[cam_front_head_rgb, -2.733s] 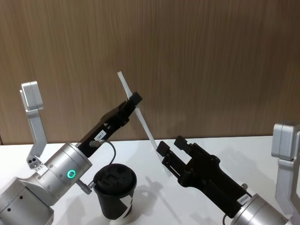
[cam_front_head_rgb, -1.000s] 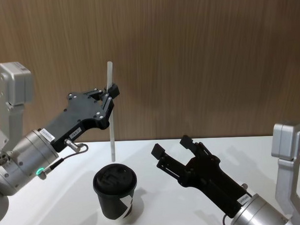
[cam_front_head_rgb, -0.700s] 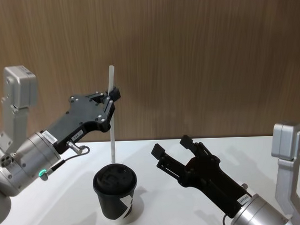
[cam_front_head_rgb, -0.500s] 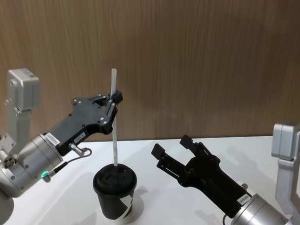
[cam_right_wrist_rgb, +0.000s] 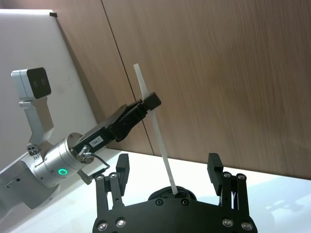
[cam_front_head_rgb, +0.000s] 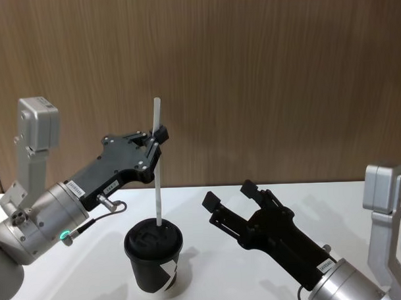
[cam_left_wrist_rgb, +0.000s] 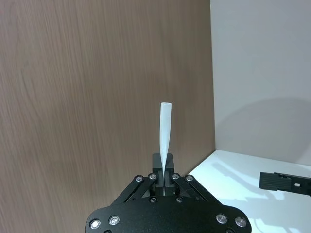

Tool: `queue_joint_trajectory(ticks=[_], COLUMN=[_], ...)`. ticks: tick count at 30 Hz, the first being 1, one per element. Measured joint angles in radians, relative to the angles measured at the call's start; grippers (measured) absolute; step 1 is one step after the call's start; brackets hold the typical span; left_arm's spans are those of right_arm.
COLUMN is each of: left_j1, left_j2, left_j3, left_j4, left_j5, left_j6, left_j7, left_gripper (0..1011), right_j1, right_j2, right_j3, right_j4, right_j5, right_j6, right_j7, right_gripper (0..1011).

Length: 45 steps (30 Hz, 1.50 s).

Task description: Pick up the straw with one hand, pass it to the other hand, and insert it into the cup.

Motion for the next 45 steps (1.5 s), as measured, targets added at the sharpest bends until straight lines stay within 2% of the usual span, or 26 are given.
queue_joint_trajectory(ticks=[26,45], left_j1=[-0.019,-0.021], left_j2=[-0.037,-0.057], left_j3=[-0.007,-0.005], left_j4=[0.062,0.093], left_j5=[0.012,0.026], left_j6=[-0.010,0.009], left_j7=[-0.036,-0.052], left_gripper=[10,10], right_j1=[0.000,0.000], right_j2=[0.000,0.000], right_j3=[0.000,0.000], right_j4=[0.000,0.000], right_j5=[0.000,0.000], right_j6=[0.000,0.000], right_j7=[0.000,0.000], right_gripper=[1001,1001])
